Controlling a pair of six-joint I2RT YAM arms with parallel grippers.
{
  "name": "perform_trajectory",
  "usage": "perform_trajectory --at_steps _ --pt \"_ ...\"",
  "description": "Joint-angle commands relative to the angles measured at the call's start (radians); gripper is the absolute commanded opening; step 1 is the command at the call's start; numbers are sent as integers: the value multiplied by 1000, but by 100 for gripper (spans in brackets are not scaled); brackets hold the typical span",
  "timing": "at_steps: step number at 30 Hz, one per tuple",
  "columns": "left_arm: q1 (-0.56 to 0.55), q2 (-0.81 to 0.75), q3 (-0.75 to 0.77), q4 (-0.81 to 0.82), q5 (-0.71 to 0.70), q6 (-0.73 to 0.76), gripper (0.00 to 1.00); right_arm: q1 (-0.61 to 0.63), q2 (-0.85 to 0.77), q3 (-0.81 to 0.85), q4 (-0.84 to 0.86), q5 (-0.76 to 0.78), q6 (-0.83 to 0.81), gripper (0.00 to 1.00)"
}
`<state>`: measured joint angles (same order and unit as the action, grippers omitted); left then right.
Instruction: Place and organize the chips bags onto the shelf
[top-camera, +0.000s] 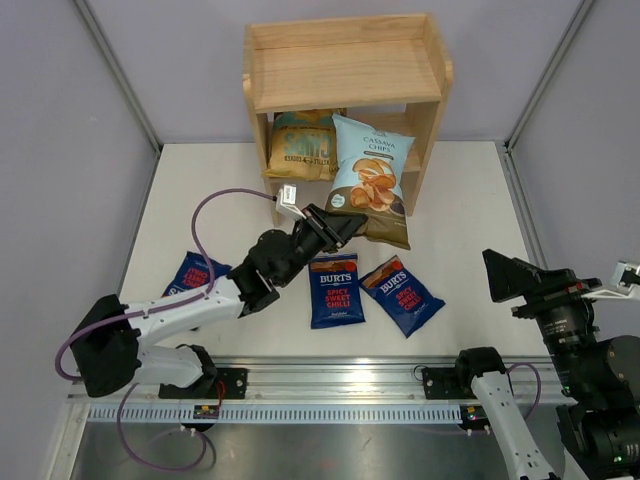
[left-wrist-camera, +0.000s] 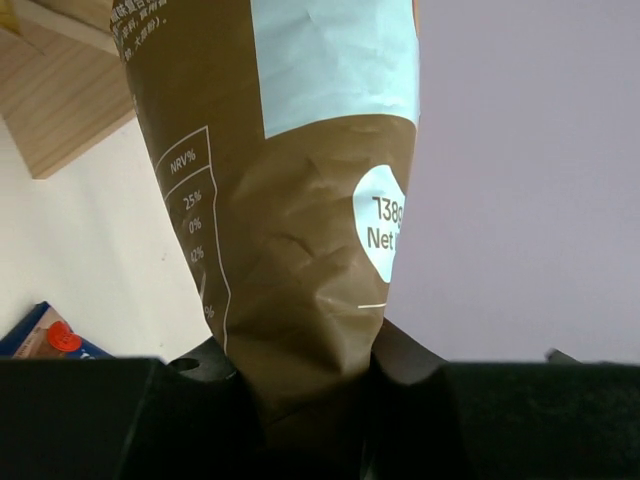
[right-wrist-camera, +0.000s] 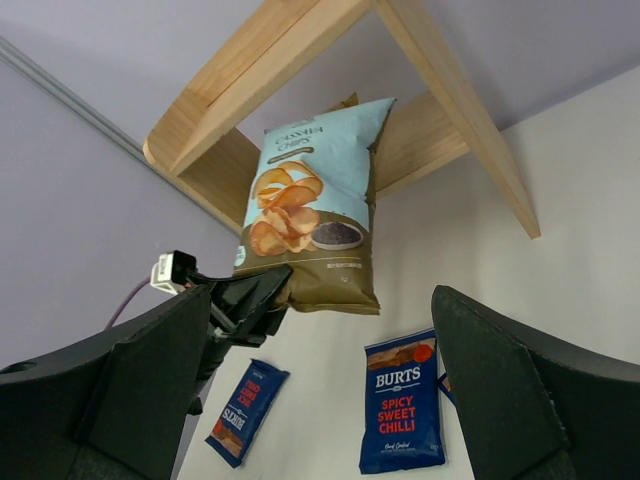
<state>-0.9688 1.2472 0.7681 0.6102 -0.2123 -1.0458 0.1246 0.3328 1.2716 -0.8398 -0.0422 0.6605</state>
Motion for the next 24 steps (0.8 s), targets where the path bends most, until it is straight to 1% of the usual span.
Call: perform_trajectory --at_steps 1,4,7,10,13,18,19,21,24 --pt "27 34 77 75 31 -37 2 -2 -9 43 4 21 -18 99" --pt "50 76 125 94 30 -40 2 -2 -15 38 19 5 -9 99" --pt "71 116 166 105 -7 -75 2 -2 -20 26 34 -4 -16 99" --pt "94 174 235 86 -47 -105 3 -2 -20 29 41 -13 -21 100" --pt "122 228 305 43 -78 -125 6 -2 -24 34 51 -33 -13 99" --pt "169 365 465 4 -65 -120 6 -2 -44 40 68 -62 -9 100" --pt "186 383 490 -19 -64 -126 6 -2 -44 46 67 -58 -13 99" --pt "202 443 540 -6 -33 -132 6 0 -44 69 56 -62 -22 99" --pt "226 506 586 -15 -32 -135 6 1 -55 83 57 -79 -13 99"
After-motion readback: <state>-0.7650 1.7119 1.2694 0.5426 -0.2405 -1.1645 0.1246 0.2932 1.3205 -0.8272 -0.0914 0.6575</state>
